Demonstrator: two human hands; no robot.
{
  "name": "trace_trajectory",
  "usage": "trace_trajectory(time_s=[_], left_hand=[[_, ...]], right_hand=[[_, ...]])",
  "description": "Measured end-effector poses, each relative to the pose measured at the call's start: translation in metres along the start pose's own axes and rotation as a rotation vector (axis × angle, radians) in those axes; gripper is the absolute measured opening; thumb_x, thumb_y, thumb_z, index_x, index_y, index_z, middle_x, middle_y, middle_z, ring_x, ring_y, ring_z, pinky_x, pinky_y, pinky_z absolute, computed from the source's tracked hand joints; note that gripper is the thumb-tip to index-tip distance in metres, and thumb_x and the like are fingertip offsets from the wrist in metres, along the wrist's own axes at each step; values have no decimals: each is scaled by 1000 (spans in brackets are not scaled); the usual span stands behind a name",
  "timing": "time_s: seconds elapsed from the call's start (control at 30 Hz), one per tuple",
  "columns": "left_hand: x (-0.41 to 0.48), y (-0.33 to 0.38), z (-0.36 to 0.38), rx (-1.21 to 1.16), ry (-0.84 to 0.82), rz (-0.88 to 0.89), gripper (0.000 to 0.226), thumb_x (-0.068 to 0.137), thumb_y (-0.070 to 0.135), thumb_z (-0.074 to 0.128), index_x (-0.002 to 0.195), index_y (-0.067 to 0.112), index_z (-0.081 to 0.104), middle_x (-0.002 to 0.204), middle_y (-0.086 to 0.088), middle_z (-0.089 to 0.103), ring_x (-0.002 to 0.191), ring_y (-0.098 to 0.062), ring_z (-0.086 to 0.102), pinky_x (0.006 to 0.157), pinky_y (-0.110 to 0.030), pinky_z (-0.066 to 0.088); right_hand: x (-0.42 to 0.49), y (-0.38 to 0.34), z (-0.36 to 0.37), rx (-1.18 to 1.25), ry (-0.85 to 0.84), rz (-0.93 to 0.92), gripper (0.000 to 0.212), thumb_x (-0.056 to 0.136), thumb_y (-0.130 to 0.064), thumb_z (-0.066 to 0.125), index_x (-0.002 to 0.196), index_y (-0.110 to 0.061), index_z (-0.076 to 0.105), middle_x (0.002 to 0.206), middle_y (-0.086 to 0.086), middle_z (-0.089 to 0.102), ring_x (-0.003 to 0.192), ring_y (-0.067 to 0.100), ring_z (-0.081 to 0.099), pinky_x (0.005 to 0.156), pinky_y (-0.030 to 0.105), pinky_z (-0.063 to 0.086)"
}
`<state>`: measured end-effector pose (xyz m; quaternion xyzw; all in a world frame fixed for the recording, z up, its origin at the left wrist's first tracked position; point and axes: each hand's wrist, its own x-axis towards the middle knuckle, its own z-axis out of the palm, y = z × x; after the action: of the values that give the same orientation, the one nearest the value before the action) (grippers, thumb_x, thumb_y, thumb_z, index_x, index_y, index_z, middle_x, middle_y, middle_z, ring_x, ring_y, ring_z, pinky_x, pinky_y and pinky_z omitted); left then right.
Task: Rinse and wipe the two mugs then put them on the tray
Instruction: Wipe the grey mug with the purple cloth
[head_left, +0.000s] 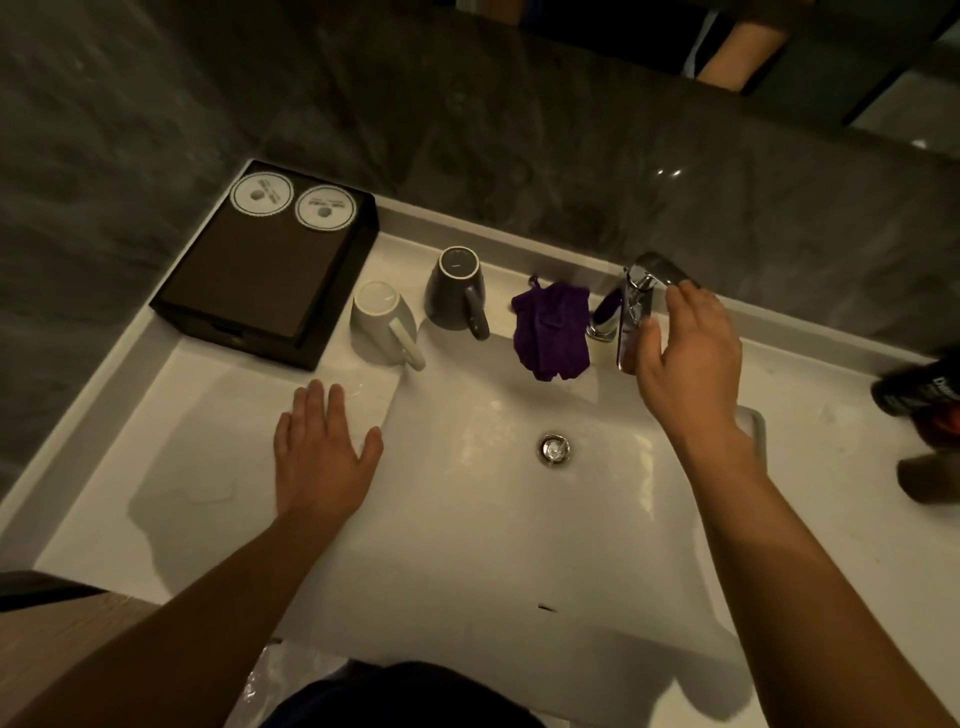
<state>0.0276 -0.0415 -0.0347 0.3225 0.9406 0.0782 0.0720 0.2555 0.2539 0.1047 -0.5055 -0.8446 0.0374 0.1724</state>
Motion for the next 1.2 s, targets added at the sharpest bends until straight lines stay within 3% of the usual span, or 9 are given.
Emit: trace_trajectory(time_s=[0.13, 0.27, 0.37, 0.47, 0.6, 0.7, 0.93, 1.1, 1.2], left_hand=[[-1, 0, -2, -51, -11, -4, 79, 96, 60, 34, 160, 13, 30, 169, -17, 26, 158, -33, 20, 127, -51, 17], [8, -1, -19, -340, -75, -105, 81, 90, 51, 61, 157, 13, 37, 167, -16, 32, 155, -34, 24, 125, -53, 18], [21, 14, -53, -560, 69, -211, 69, 90, 27, 75, 150, 9, 45, 154, -20, 44, 143, -37, 38, 117, -53, 32], [38, 48, -96, -682, 174, -158, 60, 88, 28, 74, 141, 8, 53, 142, -20, 45, 133, -36, 44, 107, -41, 39], [59, 96, -137, -569, 293, 79, 44, 86, 34, 67, 122, 9, 62, 127, -17, 49, 119, -32, 46, 97, -40, 44], [82, 135, -148, -561, 183, 166, 47, 90, 33, 70, 128, 8, 59, 131, -15, 51, 122, -28, 48, 97, -32, 40], [151, 185, -107, -180, -180, 157, 62, 92, 38, 73, 143, 16, 46, 145, -16, 46, 128, -36, 51, 96, -44, 53], [166, 185, -93, -190, -217, 114, 55, 97, 31, 70, 144, 20, 44, 143, -17, 49, 122, -38, 58, 94, -44, 55], [167, 185, -91, -217, -207, 111, 47, 98, 31, 68, 139, 20, 47, 138, -17, 51, 116, -37, 61, 92, -44, 57]], right_hand=[[-1, -4, -1, 11, -1, 5, 51, 102, -35, 45, 147, -11, 50, 156, 12, 46, 147, 31, 37, 119, 47, 28], [-13, -30, -4, 111, 0, -112, 49, 97, -29, 53, 143, -14, 51, 155, 9, 48, 144, 30, 40, 114, 48, 34], [-27, -54, 7, 200, -128, -204, 53, 98, -30, 55, 149, -15, 47, 156, 7, 47, 144, 26, 41, 119, 42, 34], [-30, -66, 32, 226, -242, -189, 55, 101, -33, 54, 152, -18, 41, 158, 4, 45, 146, 23, 40, 120, 43, 36], [-14, -66, 69, 235, -300, -112, 49, 99, -30, 53, 146, -15, 46, 146, 8, 55, 134, 27, 52, 110, 47, 47], [-1, -62, 94, 190, -349, -64, 50, 98, -30, 52, 145, -13, 47, 144, 11, 56, 132, 30, 53, 107, 46, 47], [9, -62, 124, 2, -482, -64, 61, 103, -44, 43, 159, -28, 25, 169, 4, 20, 156, 32, 14, 120, 52, 25], [9, -59, 139, -17, -531, -33, 74, 98, -59, 45, 160, -37, 13, 172, 0, 3, 157, 34, -3, 123, 54, 12], [8, -59, 145, -60, -513, -39, 75, 99, -52, 51, 160, -38, 10, 172, -1, 3, 157, 34, -2, 122, 55, 14]])
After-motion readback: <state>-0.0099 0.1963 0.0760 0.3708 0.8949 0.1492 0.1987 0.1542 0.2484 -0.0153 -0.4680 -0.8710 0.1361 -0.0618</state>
